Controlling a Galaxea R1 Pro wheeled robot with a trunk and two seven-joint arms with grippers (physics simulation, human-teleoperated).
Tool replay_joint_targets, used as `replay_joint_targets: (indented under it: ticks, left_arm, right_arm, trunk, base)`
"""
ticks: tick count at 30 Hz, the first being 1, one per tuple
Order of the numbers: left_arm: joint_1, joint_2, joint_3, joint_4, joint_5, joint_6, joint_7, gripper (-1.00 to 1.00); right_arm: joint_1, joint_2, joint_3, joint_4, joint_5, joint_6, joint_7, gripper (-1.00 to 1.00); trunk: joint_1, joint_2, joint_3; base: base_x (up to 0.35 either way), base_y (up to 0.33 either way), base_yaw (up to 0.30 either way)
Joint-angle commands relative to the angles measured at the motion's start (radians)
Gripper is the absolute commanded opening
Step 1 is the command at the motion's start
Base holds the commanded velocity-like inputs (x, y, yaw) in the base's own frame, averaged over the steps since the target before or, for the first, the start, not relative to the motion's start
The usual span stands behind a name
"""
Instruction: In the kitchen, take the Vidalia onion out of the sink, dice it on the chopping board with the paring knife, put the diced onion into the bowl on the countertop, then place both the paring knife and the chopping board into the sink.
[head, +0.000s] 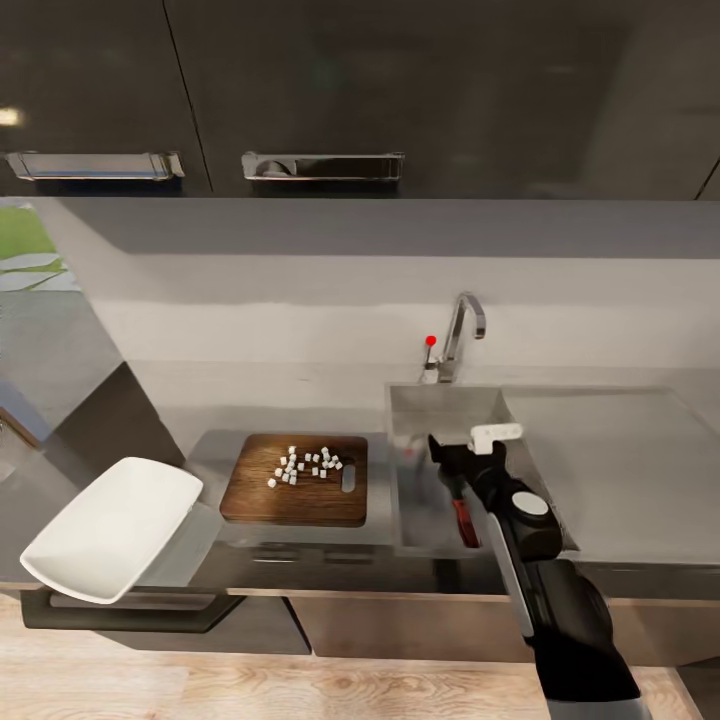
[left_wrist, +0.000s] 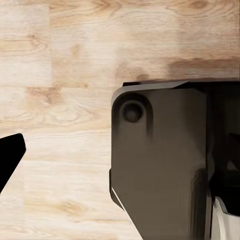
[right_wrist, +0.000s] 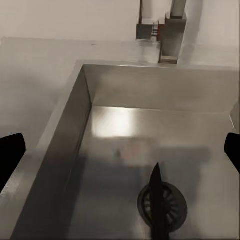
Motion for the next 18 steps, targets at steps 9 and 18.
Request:
replay_joint_targets:
  ticks: [9,18]
  left_arm:
    - [-0.001,0.002,-0.007,-0.001,0.011,-0.004,0.007,1.0]
    - [0.0,0.002,-0.007,-0.001,0.011,-0.004,0.007,1.0]
  right_arm:
    - [0.003,0.002,0.002,-0.003,0.007,0.062,0.002,1.0]
    - [0.003,0.007,0.001,0.004,0.007,0.09,0.0,1.0]
  trunk:
    - [0.001,-0.002,-0.002]
    - [0.001,-0.002,-0.002]
  base:
    - [0.0,0.296,0.0]
    - [0.0,0.161,0.0]
